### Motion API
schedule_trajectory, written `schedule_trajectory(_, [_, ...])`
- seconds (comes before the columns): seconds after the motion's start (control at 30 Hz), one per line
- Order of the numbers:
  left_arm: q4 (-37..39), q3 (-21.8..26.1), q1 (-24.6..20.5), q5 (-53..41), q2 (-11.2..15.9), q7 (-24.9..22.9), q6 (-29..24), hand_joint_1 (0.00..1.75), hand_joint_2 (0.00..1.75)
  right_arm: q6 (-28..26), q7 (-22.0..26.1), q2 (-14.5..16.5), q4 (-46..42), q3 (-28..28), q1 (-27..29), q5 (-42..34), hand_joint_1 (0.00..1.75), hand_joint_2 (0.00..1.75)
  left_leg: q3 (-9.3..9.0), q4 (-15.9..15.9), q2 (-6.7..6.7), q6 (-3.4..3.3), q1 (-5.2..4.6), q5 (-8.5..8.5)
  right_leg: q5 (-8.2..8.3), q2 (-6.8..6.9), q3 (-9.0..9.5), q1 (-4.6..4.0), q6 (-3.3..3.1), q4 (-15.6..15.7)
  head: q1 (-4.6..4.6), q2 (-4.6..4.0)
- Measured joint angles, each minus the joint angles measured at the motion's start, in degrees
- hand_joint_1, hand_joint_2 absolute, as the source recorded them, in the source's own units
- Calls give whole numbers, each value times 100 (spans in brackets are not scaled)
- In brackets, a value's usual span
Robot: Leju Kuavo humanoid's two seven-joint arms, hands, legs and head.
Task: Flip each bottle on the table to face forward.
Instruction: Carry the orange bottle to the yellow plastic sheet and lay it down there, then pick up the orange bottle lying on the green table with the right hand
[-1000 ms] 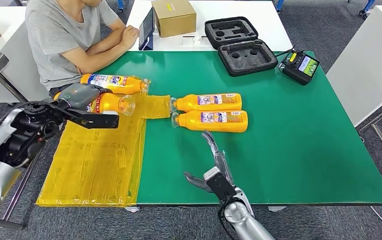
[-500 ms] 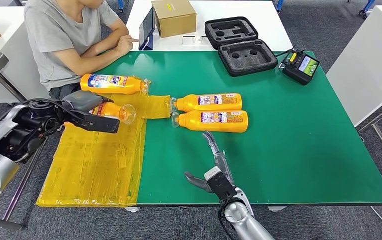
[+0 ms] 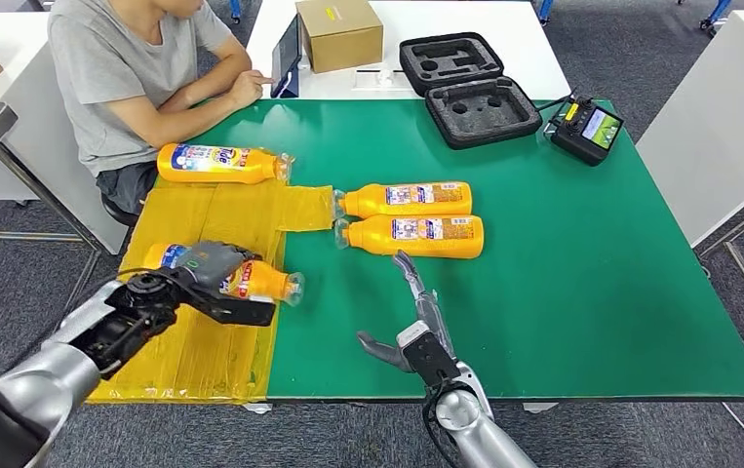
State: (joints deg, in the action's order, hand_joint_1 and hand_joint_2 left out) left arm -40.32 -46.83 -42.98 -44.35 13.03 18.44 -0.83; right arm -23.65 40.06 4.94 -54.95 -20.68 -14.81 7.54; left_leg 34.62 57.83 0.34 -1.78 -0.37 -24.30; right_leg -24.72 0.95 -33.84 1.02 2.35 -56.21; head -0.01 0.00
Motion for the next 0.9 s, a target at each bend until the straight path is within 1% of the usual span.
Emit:
schedule_trajectory(0.13, [276, -82, 34, -127, -213, -126, -267, 175, 175, 1, 0, 0, 1, -2, -6, -20, 0, 175, -10, -1, -25, -1, 0, 1, -2, 24, 19, 0, -2, 2, -1, 0])
schedule_trajectory(0.33, [646, -138, 143, -519, -579, -503, -1013, 175, 175, 0, 0, 0, 1, -13, -30, 8, 0, 175, -31, -3, -75, -20, -2, 19, -4, 71, 57, 3, -4, 6, -1, 0])
schedule_trajectory(0.5, [807, -141, 176, -639, -804, -650, -1153, 175, 175, -2, 0, 7, 1, -37, -54, 25, 0, 175, -42, -4, -90, -28, -10, 33, 2, 87, 74, 13, 2, 6, 0, 0])
schedule_trajectory(0.67, [881, -141, 183, -644, -907, -662, -1167, 175, 175, -2, 0, 13, 1, -42, -55, 28, 0, 175, -49, -4, -90, -30, -12, 39, 6, 87, 82, 15, 7, 6, 0, 0])
schedule_trajectory(0.7, [890, -141, 183, -644, -917, -663, -1167, 165, 175, -2, 0, 13, 1, -42, -55, 29, 0, 175, -50, -4, -90, -30, -11, 39, 6, 87, 84, 15, 7, 6, -1, 0])
schedule_trajectory(0.8, [907, -141, 189, -668, -945, -680, -1212, 34, 175, -4, 0, 13, 1, -42, -55, 29, 0, 175, -54, -4, -90, -30, -11, 39, 6, 87, 86, 15, 7, 6, -1, 0])
schedule_trajectory(0.83, [909, -142, 199, -708, -956, -710, -1274, 0, 175, -9, 0, 13, 1, -43, -55, 28, 0, 175, -54, -4, -89, -30, -11, 39, 6, 87, 86, 15, 7, 6, -1, 0])
schedule_trajectory(0.9, [910, -143, 235, -821, -992, -813, -1459, 0, 87, -29, 0, 13, 1, -44, -54, 27, 0, 175, -56, -4, -90, -30, -11, 40, 6, 87, 86, 15, 7, 6, -1, 0])
